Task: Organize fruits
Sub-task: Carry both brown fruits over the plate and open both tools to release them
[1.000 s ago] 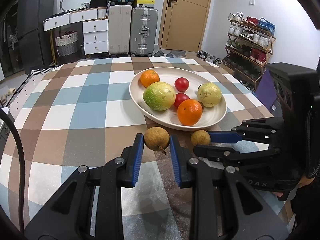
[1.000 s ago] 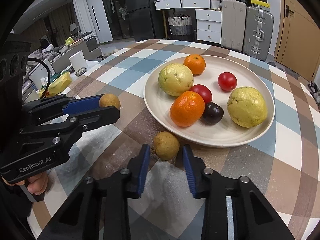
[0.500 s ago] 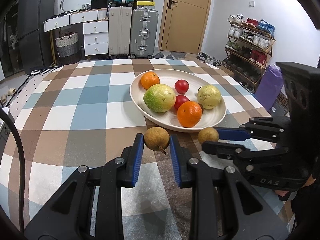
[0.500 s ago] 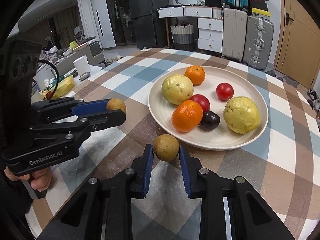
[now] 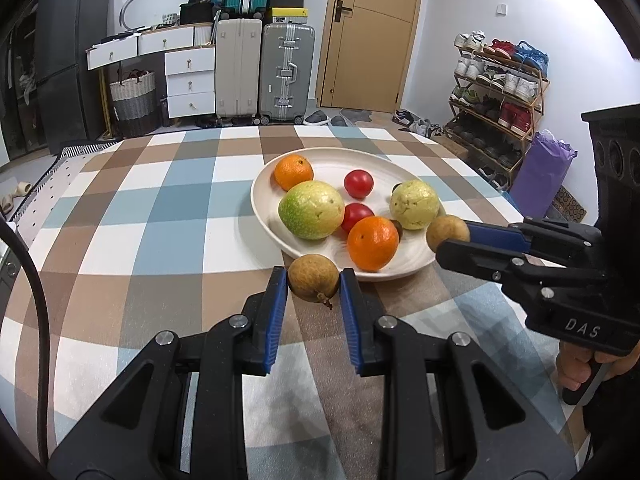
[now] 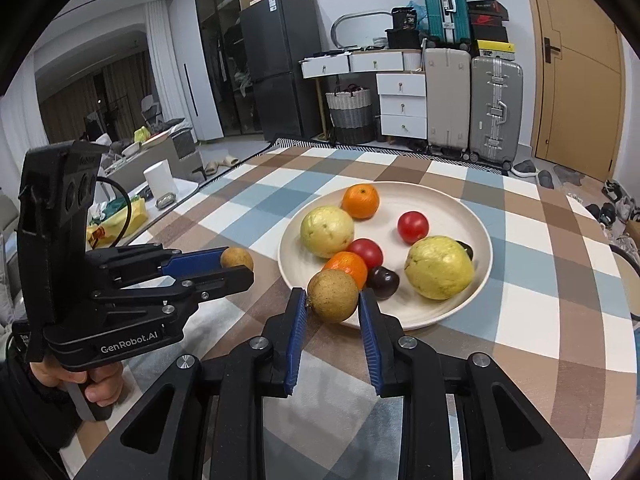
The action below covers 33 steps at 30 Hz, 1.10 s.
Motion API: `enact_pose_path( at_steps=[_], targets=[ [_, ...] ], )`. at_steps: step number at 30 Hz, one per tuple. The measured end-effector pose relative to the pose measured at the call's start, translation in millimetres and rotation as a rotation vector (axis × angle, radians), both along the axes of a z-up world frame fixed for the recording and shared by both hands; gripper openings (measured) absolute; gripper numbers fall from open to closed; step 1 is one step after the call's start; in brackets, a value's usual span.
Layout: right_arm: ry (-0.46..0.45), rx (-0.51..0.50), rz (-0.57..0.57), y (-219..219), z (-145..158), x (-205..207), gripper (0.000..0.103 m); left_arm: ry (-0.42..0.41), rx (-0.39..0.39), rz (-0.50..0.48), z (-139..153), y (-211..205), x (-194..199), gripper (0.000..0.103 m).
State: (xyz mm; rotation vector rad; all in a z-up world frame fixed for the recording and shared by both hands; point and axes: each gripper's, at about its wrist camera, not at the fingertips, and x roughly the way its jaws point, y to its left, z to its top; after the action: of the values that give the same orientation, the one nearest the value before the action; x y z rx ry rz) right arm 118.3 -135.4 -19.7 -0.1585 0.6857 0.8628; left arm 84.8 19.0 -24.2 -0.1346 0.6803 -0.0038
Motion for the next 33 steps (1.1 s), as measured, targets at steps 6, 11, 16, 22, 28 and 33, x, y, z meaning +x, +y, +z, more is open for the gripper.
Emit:
enact_pose_path(
  at_steps=[6, 11, 16, 22, 28, 33],
  targets=[
    [-0.006, 0.034, -0.059, -12.0, 2.2, 8.3, 0.027, -0.019, 0.002, -0.003, 3.5, -1.8, 8.6, 0.024],
    [0.005, 0.033, -0.093, -15.7, -2.1, 16.4, 0.027, -0.023, 0.012, -0.021, 4.7, -6.7, 23.1, 0.024],
    [0.013, 0.021, -0.117, -17.9, -5.9, 22.7, 0.027, -0.014, 0.025, -0.038, 1.7, -12.2, 36.2, 0.024],
    [0.028, 0.006, -0.132, -17.6, -11.6, 29.0, 0.027, -0.002, 0.007, -0.033, -2.1, -8.5, 39.8, 0.024],
    [0.027, -0.003, -0.131, -16.6, -12.3, 28.0, 0.027, 0.0, 0.01, -0.03, -3.1, -7.9, 40.9, 0.024],
    [0.041, -0.007, -0.135, -17.2, -13.4, 30.1, 0.027, 0.005, 0.01, -0.029, -2.9, -7.2, 41.4, 0.024]
  ],
)
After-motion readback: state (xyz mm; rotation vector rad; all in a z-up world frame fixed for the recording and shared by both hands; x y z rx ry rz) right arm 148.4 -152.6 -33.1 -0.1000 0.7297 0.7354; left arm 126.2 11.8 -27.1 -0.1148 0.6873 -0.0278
